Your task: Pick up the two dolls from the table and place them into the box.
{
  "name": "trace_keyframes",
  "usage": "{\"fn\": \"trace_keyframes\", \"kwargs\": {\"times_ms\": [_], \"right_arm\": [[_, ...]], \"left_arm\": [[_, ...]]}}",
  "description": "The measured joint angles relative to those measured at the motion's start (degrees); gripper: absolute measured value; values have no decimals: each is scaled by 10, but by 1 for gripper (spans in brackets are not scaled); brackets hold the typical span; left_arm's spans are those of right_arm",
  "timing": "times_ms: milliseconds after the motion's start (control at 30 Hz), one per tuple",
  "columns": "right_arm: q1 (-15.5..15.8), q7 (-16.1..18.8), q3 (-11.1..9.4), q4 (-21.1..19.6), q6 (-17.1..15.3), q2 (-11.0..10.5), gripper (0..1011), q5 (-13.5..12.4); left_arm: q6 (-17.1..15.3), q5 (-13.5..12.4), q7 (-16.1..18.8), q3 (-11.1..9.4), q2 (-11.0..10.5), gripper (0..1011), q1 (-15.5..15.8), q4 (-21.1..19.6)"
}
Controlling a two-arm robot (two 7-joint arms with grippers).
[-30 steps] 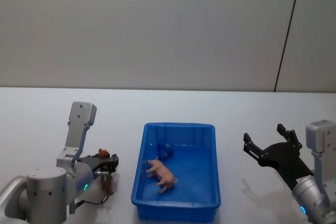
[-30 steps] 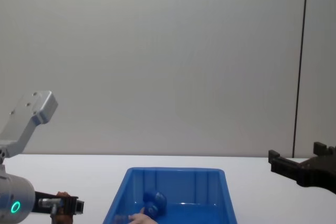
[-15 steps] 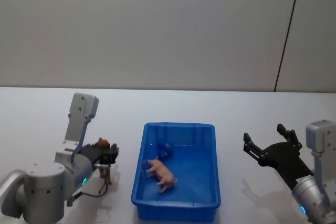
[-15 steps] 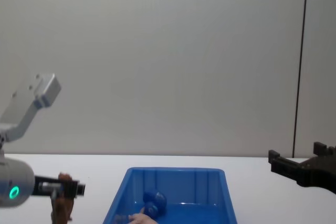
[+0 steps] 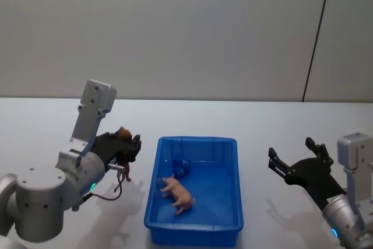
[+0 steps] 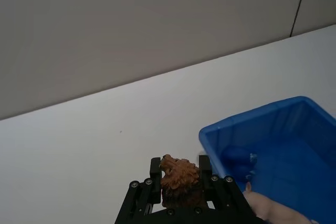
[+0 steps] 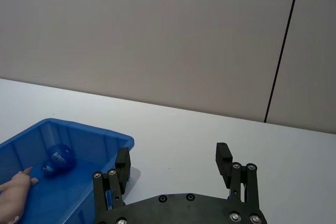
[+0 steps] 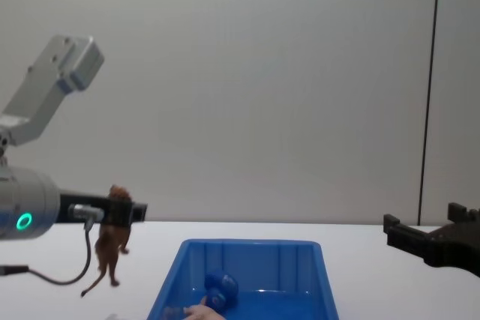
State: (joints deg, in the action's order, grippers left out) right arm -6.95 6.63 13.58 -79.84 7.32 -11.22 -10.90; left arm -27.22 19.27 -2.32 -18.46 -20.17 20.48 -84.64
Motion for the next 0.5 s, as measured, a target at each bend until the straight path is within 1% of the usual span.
{"fn": "trace_keyframes", "kwargs": {"times_ms": [133, 200, 300, 367, 400, 500], "right_arm": [[0, 0, 0, 0, 0, 0, 1001, 0], [0, 0, 0, 0, 0, 0, 1001, 0], [0, 0, 0, 0, 0, 0, 1001, 0], [0, 0, 0, 0, 0, 0, 1001, 0], [0, 0, 0, 0, 0, 0, 1001, 0], [0, 0, 0, 0, 0, 0, 1001, 0]], "left_arm": [[17, -8, -34, 0, -3, 413, 3, -9], [20, -9, -39, 0, -3, 413, 3, -10], [36, -12, -71, -1, -4, 413, 7, -12], [41, -13, -81, -1, -4, 413, 9, -12], [49, -14, -96, -1, -4, 413, 11, -11], [58, -14, -114, -2, -3, 413, 15, -8]]}}
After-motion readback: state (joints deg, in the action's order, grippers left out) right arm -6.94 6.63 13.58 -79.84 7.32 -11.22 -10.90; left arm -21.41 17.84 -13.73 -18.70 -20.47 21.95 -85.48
